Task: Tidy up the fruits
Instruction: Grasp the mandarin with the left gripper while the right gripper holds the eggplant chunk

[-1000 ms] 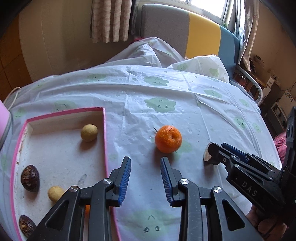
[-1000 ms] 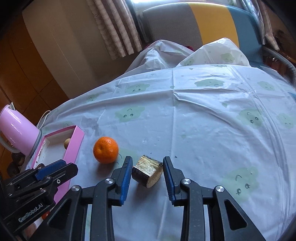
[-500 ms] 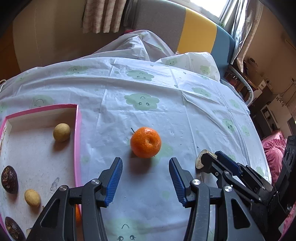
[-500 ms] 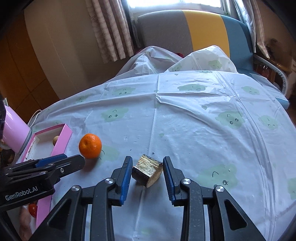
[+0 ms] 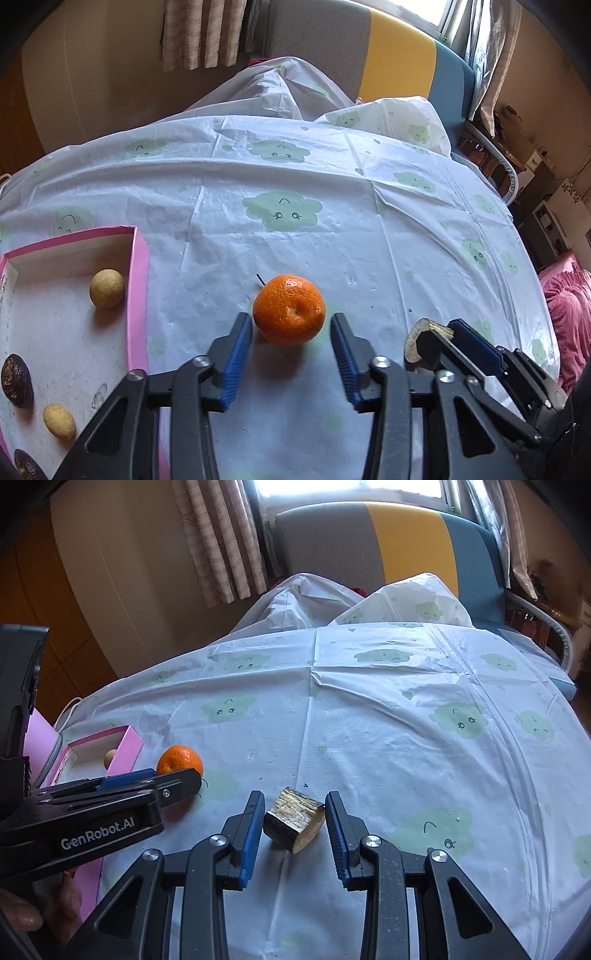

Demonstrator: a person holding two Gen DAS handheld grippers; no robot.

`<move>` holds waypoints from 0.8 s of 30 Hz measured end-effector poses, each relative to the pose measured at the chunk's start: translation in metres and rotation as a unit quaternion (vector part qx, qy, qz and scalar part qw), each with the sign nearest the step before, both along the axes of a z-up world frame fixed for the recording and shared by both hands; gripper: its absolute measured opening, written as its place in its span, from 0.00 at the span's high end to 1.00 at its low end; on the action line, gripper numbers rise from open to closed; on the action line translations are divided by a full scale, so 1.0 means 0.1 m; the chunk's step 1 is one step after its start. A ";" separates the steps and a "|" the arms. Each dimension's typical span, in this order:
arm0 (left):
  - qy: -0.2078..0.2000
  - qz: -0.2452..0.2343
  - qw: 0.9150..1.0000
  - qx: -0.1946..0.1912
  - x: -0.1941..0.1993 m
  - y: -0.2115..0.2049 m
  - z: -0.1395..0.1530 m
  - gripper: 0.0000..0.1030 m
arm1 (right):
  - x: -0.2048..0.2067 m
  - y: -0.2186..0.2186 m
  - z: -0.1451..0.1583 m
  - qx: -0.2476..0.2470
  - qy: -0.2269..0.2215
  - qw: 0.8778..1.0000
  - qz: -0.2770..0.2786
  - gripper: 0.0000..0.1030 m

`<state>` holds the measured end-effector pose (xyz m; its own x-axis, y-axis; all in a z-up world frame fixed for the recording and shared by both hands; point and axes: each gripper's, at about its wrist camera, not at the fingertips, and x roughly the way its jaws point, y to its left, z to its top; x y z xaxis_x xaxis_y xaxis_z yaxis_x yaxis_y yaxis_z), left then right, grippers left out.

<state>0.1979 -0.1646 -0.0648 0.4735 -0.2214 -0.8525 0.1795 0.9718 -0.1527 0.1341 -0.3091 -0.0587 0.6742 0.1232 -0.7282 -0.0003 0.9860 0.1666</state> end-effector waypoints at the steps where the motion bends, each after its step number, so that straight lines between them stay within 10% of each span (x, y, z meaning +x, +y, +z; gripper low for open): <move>1: -0.004 -0.003 1.000 0.001 -0.01 0.00 -0.01 0.63 | 0.00 0.00 0.00 -0.001 -0.001 1.000 0.000 0.67; 24: -0.057 -0.006 0.998 0.000 -0.41 0.24 0.38 0.77 | -0.17 0.23 0.06 -0.025 0.006 1.000 0.011 0.67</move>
<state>0.1570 -0.1405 -0.0266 0.5648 -0.2273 -0.7933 0.2078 0.9695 -0.1298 0.1171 -0.2865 -0.0531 0.6631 0.1014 -0.7417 -0.0211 0.9929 0.1168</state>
